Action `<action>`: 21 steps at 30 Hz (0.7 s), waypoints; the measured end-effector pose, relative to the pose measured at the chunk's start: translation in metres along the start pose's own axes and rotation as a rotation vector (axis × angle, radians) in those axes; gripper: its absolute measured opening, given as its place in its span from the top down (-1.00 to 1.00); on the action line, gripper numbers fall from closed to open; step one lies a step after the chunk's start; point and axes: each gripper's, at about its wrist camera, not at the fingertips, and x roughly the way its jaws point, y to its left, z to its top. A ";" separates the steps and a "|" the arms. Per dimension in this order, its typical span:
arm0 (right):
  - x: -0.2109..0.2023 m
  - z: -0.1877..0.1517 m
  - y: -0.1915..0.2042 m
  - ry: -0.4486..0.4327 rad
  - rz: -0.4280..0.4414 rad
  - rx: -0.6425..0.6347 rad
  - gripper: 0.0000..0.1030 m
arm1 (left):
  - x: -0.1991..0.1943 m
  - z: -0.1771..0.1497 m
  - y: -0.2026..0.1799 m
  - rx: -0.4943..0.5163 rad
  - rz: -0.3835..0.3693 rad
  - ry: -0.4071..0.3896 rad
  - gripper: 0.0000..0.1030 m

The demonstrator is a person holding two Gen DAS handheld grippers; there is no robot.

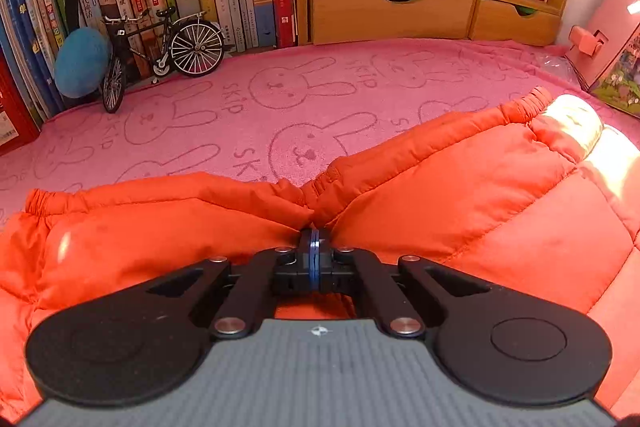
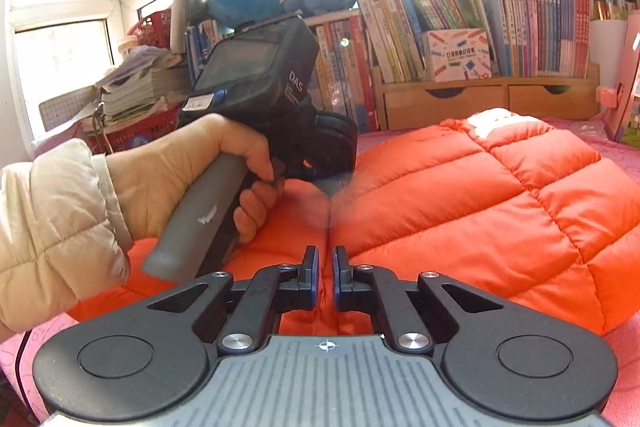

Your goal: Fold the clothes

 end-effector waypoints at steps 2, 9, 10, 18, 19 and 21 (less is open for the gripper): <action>0.008 0.017 0.004 -0.016 0.000 -0.003 0.87 | 0.001 0.001 0.007 -0.030 -0.029 0.004 1.00; 0.041 -0.010 0.009 0.172 -0.026 -0.005 0.98 | 0.002 -0.001 0.014 -0.041 -0.067 -0.001 0.99; 0.035 -0.015 0.011 0.185 -0.030 -0.003 0.98 | 0.002 -0.002 0.013 -0.039 -0.066 -0.003 0.99; -0.003 -0.047 0.032 0.142 -0.106 -0.076 0.98 | 0.003 -0.002 0.016 -0.044 -0.090 -0.007 0.99; -0.007 -0.050 0.034 0.133 -0.114 -0.087 0.98 | 0.003 -0.003 0.016 -0.043 -0.089 -0.009 0.99; -0.012 -0.055 0.036 0.121 -0.125 -0.101 0.98 | 0.002 -0.004 0.015 -0.040 -0.086 -0.015 0.99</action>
